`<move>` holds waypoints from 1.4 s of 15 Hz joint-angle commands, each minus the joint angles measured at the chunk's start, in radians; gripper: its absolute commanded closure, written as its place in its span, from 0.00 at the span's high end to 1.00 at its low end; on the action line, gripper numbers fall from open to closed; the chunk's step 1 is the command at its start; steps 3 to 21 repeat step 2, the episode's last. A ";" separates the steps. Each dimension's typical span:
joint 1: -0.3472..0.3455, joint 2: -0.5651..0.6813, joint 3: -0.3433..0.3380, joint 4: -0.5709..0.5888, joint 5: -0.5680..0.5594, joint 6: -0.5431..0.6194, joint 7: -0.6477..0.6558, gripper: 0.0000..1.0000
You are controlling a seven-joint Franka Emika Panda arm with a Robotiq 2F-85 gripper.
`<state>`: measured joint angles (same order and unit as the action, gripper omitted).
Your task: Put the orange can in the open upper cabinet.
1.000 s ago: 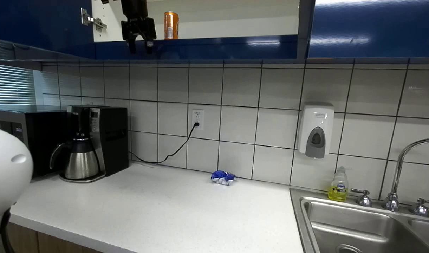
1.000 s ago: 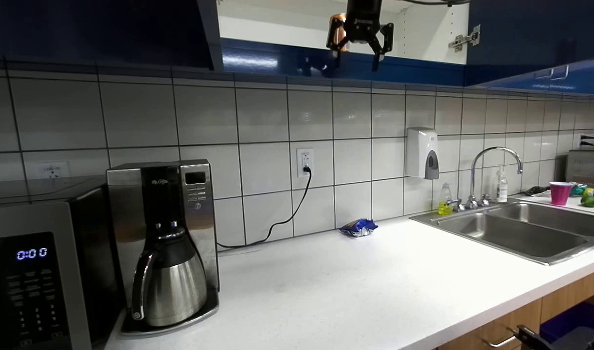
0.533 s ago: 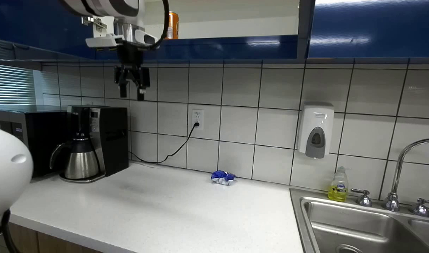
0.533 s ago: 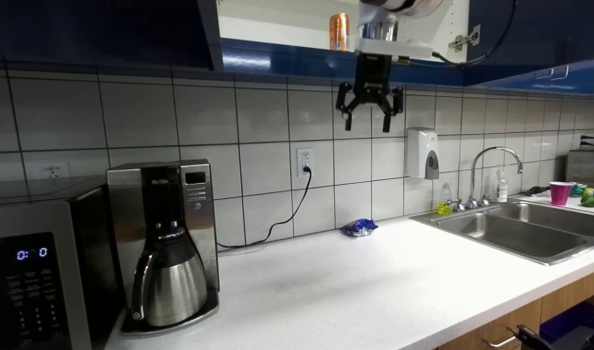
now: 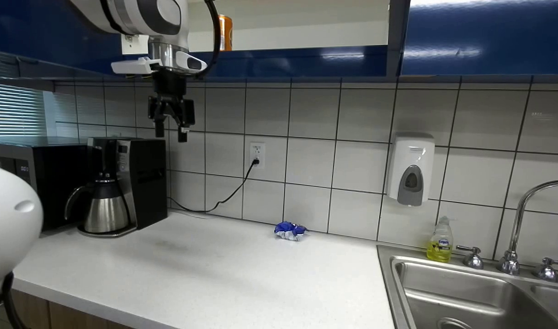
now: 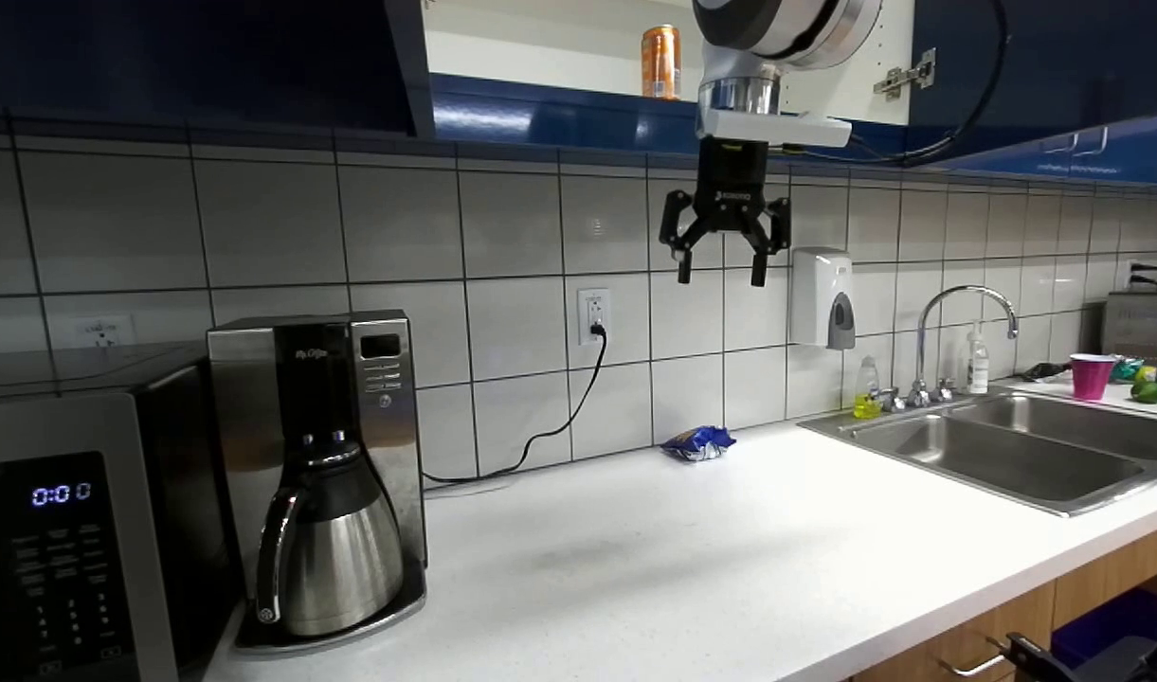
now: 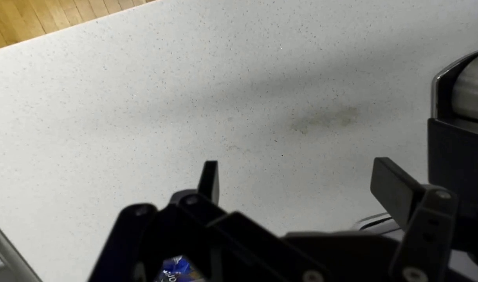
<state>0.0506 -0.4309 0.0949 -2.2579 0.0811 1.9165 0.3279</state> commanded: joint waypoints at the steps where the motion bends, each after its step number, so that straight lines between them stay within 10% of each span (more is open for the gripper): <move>1: -0.010 0.000 0.008 0.002 0.004 -0.002 -0.003 1.00; 21: -0.010 0.000 0.008 0.002 0.004 -0.002 -0.003 1.00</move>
